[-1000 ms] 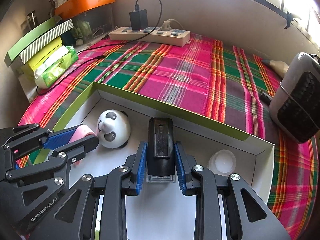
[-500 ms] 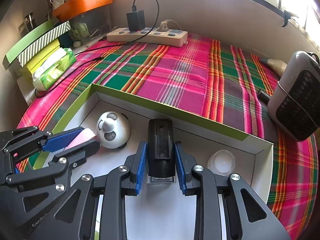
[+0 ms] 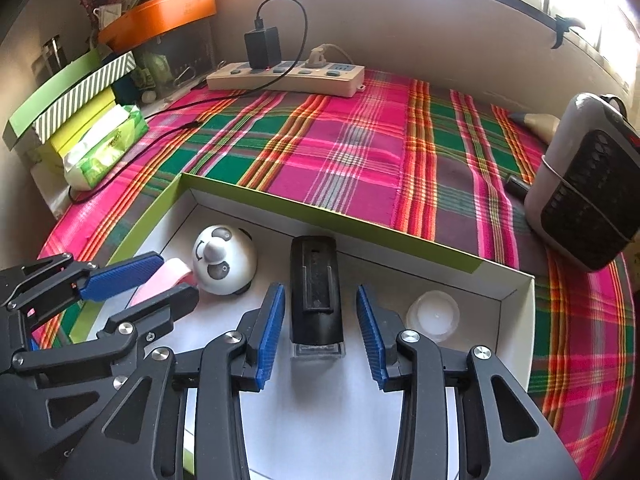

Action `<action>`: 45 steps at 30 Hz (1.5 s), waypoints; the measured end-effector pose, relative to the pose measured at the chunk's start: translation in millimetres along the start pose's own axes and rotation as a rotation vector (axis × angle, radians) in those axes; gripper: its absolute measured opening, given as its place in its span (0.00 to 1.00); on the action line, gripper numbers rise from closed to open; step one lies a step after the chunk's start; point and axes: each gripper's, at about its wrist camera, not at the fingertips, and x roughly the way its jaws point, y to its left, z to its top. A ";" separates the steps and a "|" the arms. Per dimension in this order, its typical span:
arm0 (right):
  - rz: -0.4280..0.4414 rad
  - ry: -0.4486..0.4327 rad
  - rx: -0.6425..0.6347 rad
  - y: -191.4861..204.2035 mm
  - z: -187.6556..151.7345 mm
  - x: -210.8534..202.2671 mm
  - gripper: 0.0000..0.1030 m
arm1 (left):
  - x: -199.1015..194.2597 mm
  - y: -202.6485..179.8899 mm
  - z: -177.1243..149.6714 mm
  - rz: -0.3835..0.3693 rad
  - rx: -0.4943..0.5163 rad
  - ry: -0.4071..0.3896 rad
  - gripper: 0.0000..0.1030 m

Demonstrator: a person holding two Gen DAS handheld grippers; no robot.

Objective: Organize objects
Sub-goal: 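Open both grippers to release the pink clip and black device in the lid, then withdraw both grippers from the lid toward the remaining items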

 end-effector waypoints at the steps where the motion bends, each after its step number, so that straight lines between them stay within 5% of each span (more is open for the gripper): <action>1: 0.004 -0.003 0.006 -0.3 -0.7 -2.1 0.38 | -1.1 0.9 -0.2 -0.004 -0.005 0.000 0.33; 25: 0.007 -0.086 0.054 11.1 -28.5 -53.4 0.39 | -53.3 8.1 -26.2 -0.017 -0.029 -0.057 0.33; 45: 0.011 -0.154 0.112 23.9 -92.4 -102.3 0.39 | -84.7 21.0 -77.8 -0.067 -0.094 -0.066 0.37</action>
